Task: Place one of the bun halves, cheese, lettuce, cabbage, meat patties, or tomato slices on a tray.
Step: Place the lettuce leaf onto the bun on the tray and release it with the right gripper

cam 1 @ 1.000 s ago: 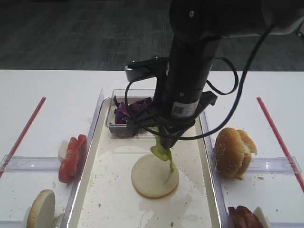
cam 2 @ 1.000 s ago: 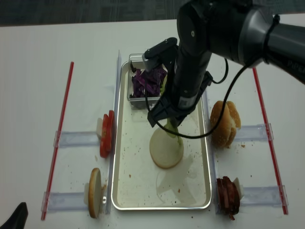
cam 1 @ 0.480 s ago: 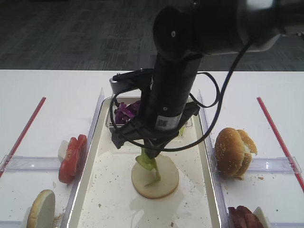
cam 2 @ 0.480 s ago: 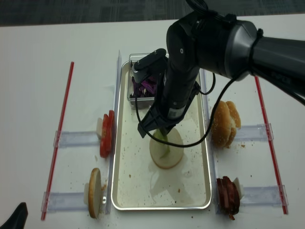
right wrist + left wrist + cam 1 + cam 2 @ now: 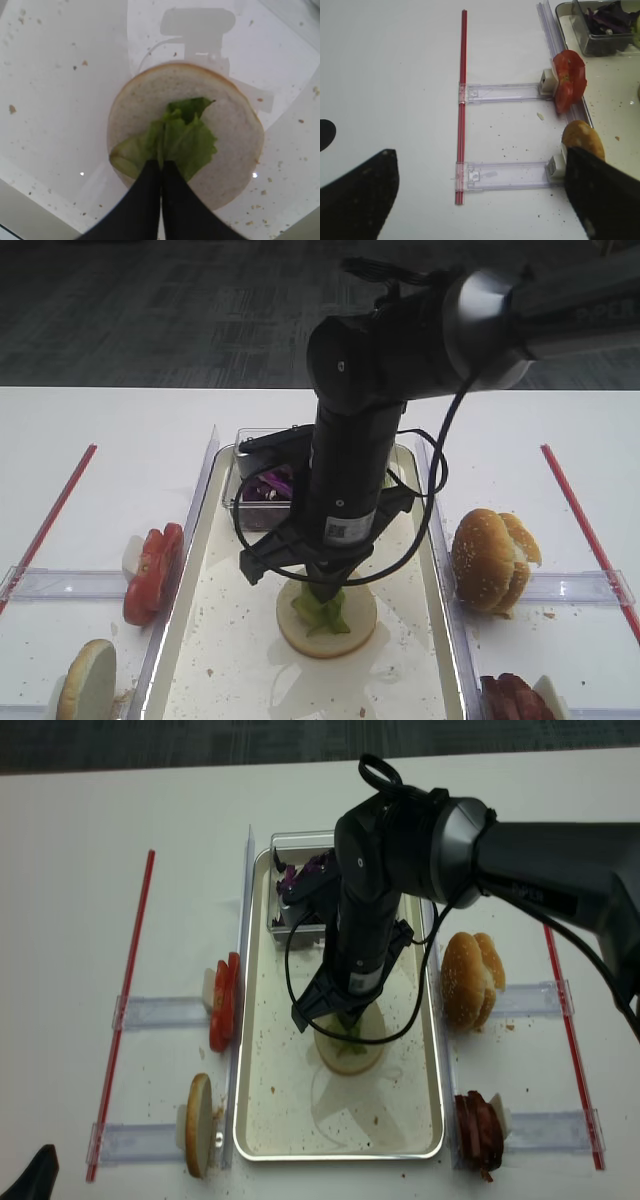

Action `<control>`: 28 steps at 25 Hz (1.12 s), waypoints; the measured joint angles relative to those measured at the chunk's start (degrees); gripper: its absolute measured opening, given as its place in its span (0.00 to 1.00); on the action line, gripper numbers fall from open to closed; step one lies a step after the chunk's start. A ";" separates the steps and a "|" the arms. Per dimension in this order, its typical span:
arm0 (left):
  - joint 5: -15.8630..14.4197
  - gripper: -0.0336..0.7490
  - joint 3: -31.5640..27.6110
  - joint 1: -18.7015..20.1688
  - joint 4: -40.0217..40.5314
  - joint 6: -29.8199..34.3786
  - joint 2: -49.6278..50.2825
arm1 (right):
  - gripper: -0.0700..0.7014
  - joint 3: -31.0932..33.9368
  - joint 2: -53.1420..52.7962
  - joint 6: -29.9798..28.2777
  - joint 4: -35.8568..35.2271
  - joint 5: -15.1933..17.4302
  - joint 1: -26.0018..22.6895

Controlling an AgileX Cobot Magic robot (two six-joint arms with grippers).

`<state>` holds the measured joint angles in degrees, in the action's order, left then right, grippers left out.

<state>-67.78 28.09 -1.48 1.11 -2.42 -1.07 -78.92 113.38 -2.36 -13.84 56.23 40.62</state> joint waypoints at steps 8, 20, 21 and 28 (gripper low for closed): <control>0.00 0.83 0.00 0.00 0.00 0.00 0.00 | 0.48 0.00 0.00 -0.72 1.35 0.59 0.00; 0.00 0.83 0.00 0.00 0.00 0.00 0.00 | 0.98 0.00 -0.67 -0.48 1.56 1.10 0.00; 0.00 0.83 0.00 0.00 0.00 0.00 0.00 | 0.98 0.00 -1.26 -0.26 1.83 0.84 0.00; 0.00 0.83 0.00 0.00 0.00 0.00 0.00 | 0.99 -4.84 -5.59 1.11 5.50 3.39 0.00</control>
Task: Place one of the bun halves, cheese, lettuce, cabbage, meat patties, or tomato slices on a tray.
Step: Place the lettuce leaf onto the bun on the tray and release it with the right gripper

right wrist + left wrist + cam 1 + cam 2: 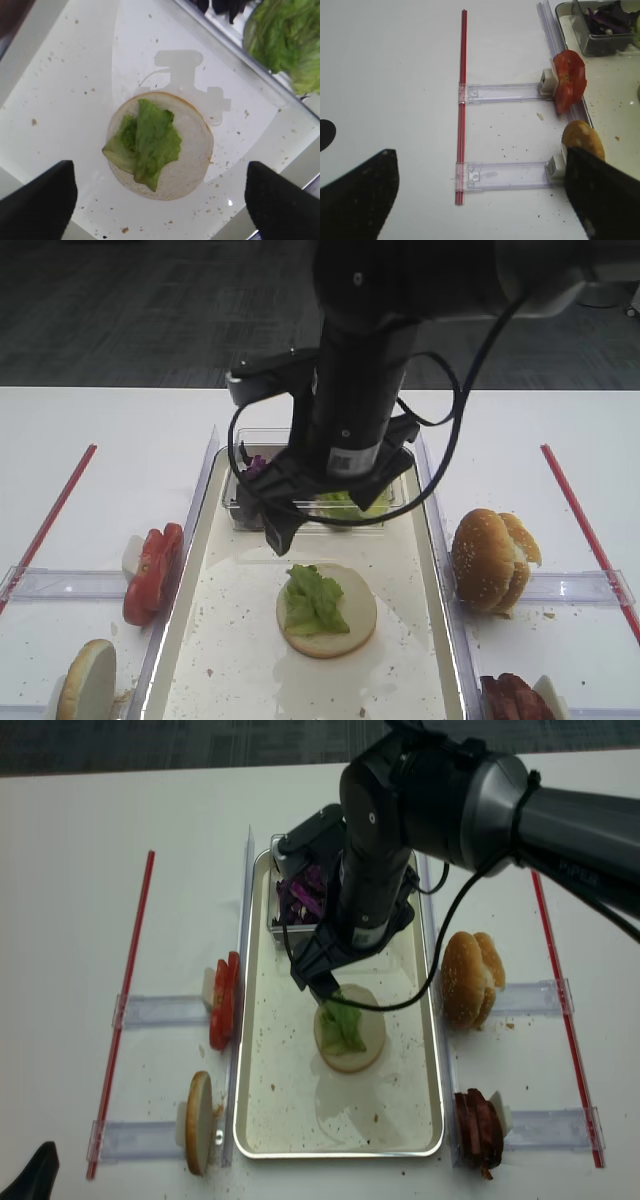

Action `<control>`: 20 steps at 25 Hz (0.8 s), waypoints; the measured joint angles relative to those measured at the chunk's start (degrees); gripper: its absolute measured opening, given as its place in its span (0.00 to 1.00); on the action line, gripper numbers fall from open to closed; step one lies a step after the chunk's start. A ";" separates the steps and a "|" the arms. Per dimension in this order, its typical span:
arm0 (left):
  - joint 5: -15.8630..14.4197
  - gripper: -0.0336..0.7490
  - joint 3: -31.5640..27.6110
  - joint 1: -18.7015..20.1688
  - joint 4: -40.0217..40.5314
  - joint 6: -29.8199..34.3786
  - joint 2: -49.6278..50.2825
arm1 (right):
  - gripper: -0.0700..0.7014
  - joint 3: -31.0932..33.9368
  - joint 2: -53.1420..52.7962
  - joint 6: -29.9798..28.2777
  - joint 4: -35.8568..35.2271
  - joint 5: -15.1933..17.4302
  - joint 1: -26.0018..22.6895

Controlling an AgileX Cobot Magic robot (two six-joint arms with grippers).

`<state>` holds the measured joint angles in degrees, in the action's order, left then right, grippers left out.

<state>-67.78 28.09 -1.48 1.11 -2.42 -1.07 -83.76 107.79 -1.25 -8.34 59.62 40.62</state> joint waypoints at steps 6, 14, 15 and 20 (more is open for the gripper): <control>0.00 0.83 0.00 0.00 0.00 0.00 0.00 | 0.99 -5.24 -0.45 0.12 0.37 1.30 0.00; 0.00 0.83 0.00 0.00 0.00 0.00 0.00 | 0.99 -5.49 -0.45 1.25 1.30 1.30 -4.80; 0.00 0.83 0.00 0.00 0.00 0.00 0.00 | 0.99 -5.49 -0.45 1.55 1.30 1.30 -6.53; 0.00 0.83 0.00 0.00 0.00 0.00 0.00 | 0.99 -5.49 -0.45 1.55 1.85 1.20 -18.45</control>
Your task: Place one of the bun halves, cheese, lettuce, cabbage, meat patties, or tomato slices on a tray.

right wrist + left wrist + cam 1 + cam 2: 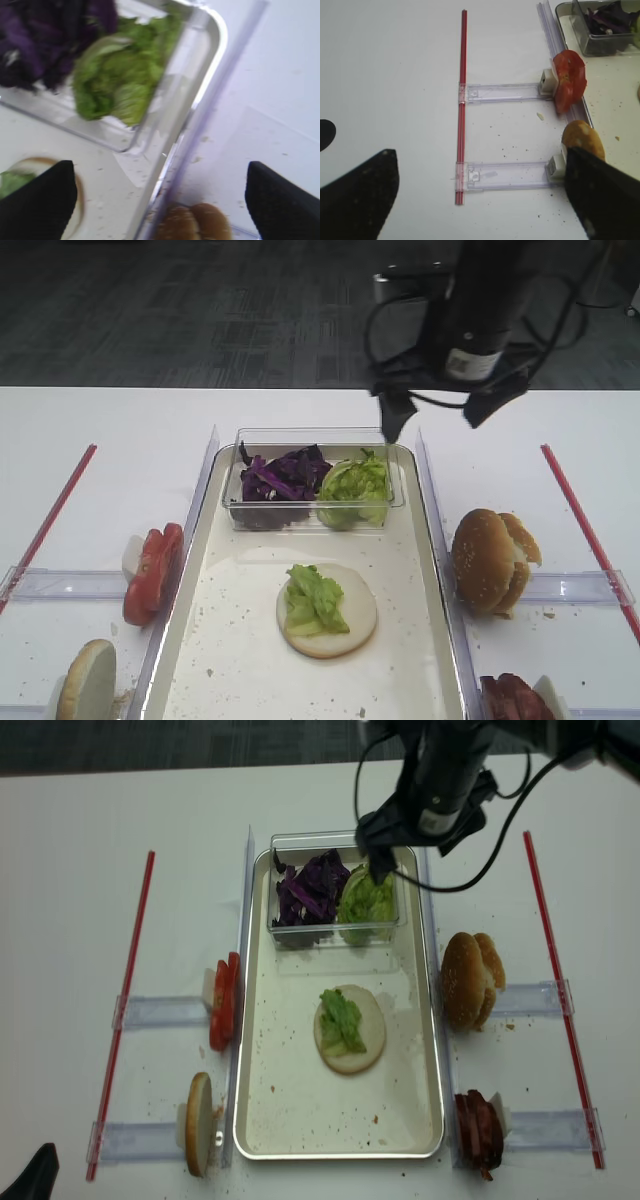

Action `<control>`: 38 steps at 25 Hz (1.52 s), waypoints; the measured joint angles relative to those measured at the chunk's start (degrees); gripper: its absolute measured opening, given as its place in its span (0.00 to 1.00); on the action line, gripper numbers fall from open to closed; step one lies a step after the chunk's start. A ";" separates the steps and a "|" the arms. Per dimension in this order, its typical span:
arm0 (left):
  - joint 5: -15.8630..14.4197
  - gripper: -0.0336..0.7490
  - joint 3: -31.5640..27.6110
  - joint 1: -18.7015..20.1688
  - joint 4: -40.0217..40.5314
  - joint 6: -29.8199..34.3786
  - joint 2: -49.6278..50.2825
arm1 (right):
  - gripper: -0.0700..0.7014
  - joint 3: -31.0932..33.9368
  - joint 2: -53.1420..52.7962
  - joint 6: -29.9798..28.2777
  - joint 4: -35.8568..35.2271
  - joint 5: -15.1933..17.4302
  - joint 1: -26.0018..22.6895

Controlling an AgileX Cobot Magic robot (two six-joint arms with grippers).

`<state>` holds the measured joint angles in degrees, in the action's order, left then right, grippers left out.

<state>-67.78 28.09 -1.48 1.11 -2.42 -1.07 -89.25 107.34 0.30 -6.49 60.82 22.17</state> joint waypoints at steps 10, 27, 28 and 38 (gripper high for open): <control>0.00 0.83 0.00 0.00 0.00 0.00 0.00 | 0.99 0.00 0.00 0.10 1.43 0.28 -20.38; 0.00 0.83 0.00 0.00 0.00 0.00 0.00 | 0.97 1.66 -0.52 -1.32 1.58 6.24 -23.90; 0.00 0.83 0.00 0.00 0.00 0.00 0.00 | 0.97 3.05 -1.06 -1.57 1.33 6.24 -23.90; 0.00 0.83 0.00 0.00 0.00 0.00 0.00 | 0.97 25.27 -12.77 -3.82 0.00 -0.44 -23.90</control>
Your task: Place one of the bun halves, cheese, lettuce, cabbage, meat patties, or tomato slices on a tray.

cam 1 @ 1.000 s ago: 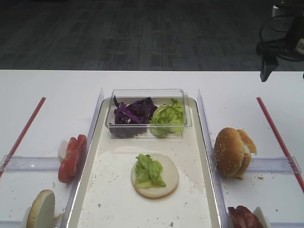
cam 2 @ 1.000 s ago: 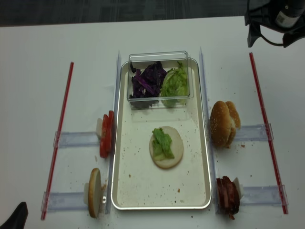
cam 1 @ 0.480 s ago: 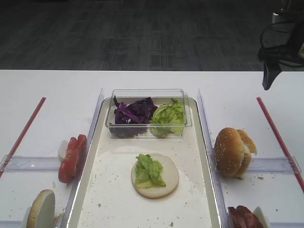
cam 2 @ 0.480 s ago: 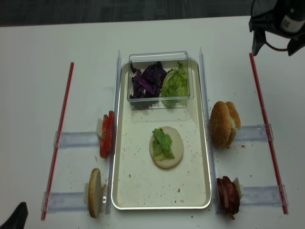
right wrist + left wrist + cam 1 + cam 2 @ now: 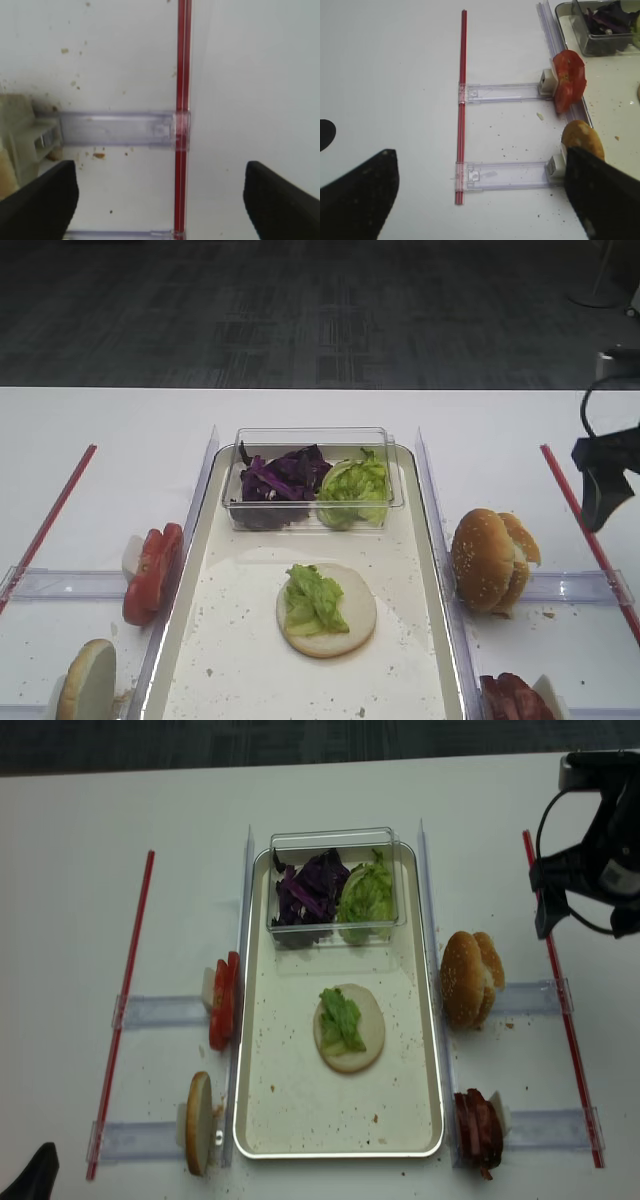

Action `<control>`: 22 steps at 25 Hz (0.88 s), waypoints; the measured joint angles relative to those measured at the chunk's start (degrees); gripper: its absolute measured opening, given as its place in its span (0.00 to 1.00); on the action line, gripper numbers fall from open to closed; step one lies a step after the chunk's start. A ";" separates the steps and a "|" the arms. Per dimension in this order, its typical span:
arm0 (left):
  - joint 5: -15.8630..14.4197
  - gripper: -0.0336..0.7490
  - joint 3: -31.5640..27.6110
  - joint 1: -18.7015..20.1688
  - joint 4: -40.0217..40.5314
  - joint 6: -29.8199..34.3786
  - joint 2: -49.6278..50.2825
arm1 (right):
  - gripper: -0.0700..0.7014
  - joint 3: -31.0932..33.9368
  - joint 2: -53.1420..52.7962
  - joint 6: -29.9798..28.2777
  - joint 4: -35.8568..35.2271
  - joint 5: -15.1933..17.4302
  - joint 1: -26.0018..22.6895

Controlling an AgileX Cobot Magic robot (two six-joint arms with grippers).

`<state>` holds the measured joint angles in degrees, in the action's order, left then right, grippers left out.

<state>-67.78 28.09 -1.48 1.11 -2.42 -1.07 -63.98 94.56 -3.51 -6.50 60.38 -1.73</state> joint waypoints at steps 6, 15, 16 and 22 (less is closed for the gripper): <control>0.00 0.83 0.00 0.00 0.00 0.00 0.00 | 0.97 14.55 -10.41 -0.83 -0.68 -3.70 0.00; 0.00 0.83 0.00 0.00 0.00 0.00 0.00 | 0.97 27.99 -27.29 -1.08 -0.99 -4.25 0.00; 0.00 0.83 0.00 0.00 0.00 0.00 0.00 | 0.97 29.00 -29.15 -1.08 -1.09 -4.13 0.00; 0.00 0.83 0.00 0.00 0.00 0.00 0.00 | 0.97 32.76 -41.03 -0.88 -0.87 -1.39 0.00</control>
<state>-67.78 28.09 -1.48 1.11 -2.42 -1.07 -31.23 53.53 -4.39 -7.37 59.00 -1.73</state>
